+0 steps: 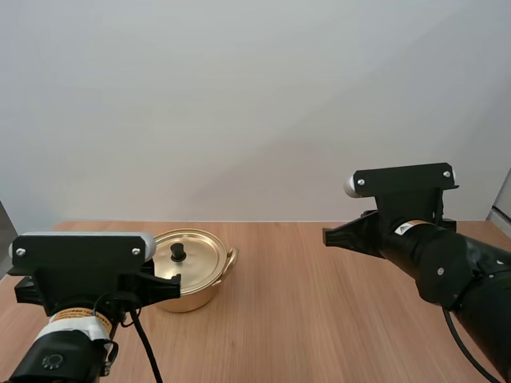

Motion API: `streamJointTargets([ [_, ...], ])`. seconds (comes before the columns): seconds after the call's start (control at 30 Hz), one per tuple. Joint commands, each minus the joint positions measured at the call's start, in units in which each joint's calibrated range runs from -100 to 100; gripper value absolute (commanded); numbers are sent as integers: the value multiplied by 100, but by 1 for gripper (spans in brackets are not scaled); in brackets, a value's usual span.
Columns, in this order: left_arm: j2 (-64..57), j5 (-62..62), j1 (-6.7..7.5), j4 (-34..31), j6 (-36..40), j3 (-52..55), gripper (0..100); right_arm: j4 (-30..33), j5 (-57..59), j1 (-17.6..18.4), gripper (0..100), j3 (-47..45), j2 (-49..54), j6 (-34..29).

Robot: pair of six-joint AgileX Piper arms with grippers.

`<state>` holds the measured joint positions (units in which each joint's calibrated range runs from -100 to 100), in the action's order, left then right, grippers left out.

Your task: Open the pot, put the car inside, and close it

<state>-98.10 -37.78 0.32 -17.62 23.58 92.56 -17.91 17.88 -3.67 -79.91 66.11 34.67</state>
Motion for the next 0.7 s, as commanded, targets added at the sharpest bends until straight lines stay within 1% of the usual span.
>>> streamJointTargets([
  [0.0,0,119,-2,-1,22,173,73,23,-726,4,0,-505,-2,167],
  [0.1,0,466,-2,17,167,484,68,23,-1475,4,0,-1022,-2,224],
  [0.17,0,629,-2,17,167,658,61,23,-1788,4,0,-1297,-2,224],
  [0.23,0,797,-2,17,167,744,47,23,-1942,4,0,-1480,-2,224],
  [0.33,0,987,-2,214,167,744,18,-73,-1942,49,0,-1621,-2,184],
  [0.4,0,1032,-2,409,167,744,6,-244,-1883,83,0,-1639,-2,184],
  [0.43,0,1032,-2,495,167,744,2,-369,-1883,99,0,-1639,-2,184],
  [0.47,0,1032,-2,544,167,744,0,-450,-1883,105,0,-1639,-2,184],
  [0.67,27,1048,-2,597,76,744,0,-489,-1788,113,0,-1639,-13,184],
])
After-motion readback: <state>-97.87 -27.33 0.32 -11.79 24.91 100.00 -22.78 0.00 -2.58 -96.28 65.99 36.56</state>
